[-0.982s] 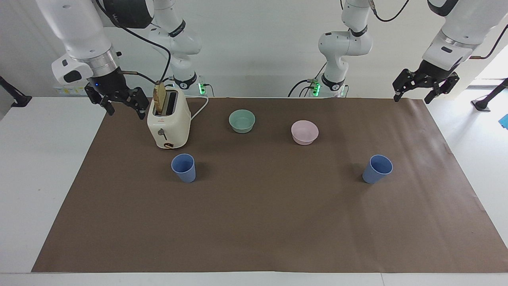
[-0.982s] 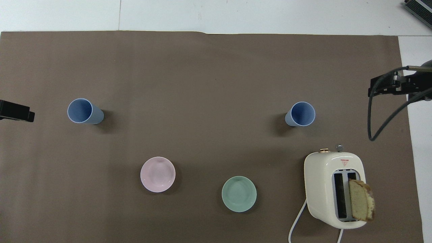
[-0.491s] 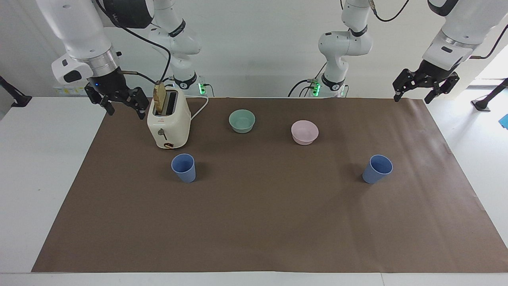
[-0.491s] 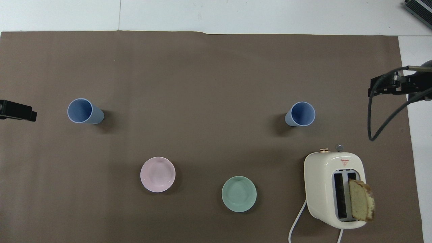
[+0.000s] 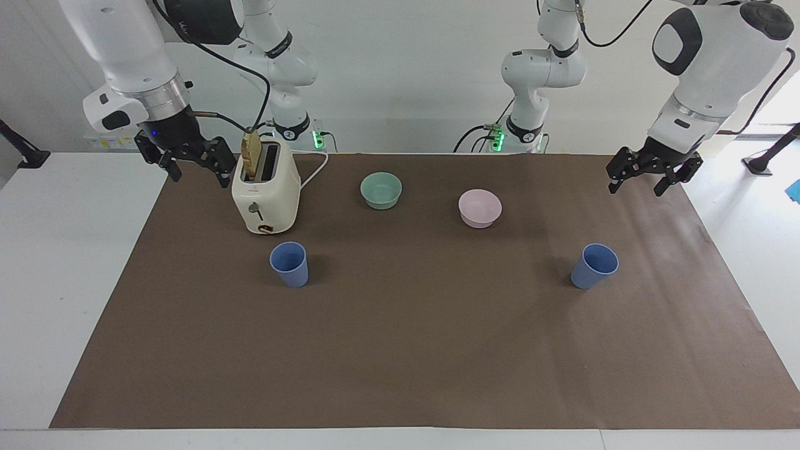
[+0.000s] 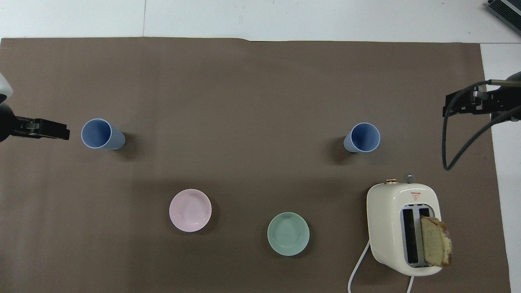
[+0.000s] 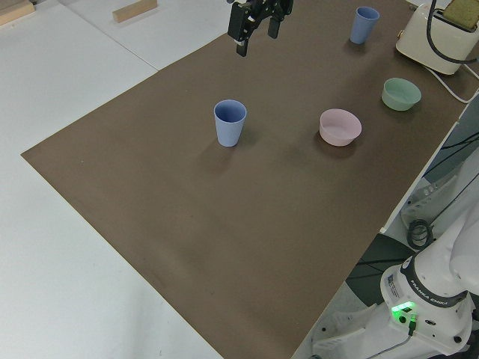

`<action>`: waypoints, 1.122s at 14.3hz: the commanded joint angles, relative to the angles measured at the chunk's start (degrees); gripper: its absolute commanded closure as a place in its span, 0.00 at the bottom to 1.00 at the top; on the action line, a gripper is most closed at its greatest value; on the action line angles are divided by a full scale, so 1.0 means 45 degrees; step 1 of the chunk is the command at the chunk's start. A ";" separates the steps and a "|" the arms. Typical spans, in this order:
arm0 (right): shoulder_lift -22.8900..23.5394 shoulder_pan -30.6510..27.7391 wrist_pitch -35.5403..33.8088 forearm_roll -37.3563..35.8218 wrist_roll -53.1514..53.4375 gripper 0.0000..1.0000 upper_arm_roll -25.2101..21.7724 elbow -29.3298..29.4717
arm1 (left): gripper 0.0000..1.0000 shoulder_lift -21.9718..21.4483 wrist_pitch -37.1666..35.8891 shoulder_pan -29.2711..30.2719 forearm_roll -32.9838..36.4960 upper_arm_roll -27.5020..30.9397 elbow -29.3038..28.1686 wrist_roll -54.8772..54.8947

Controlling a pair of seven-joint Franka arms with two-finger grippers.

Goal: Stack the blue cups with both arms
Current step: 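Reach the left gripper to the blue cup nearest it and grasp it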

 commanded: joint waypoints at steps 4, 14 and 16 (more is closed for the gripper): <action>-0.0236 -0.0074 0.0254 0.0253 0.0232 0.00 0.0031 -0.0325 | 0.00 0.0515 0.2520 0.0878 -0.0400 -0.0028 -0.1673 0.1162; -0.0255 -0.0074 0.0254 0.0253 0.0154 0.00 0.0012 -0.0326 | 0.06 0.2510 0.6076 0.0977 -0.0653 -0.0047 -0.2784 0.1104; -0.0275 -0.0133 0.0254 0.0253 0.0095 0.00 0.0031 -0.0365 | 0.12 0.2490 0.6623 0.0938 -0.0926 -0.0047 -0.3409 0.1045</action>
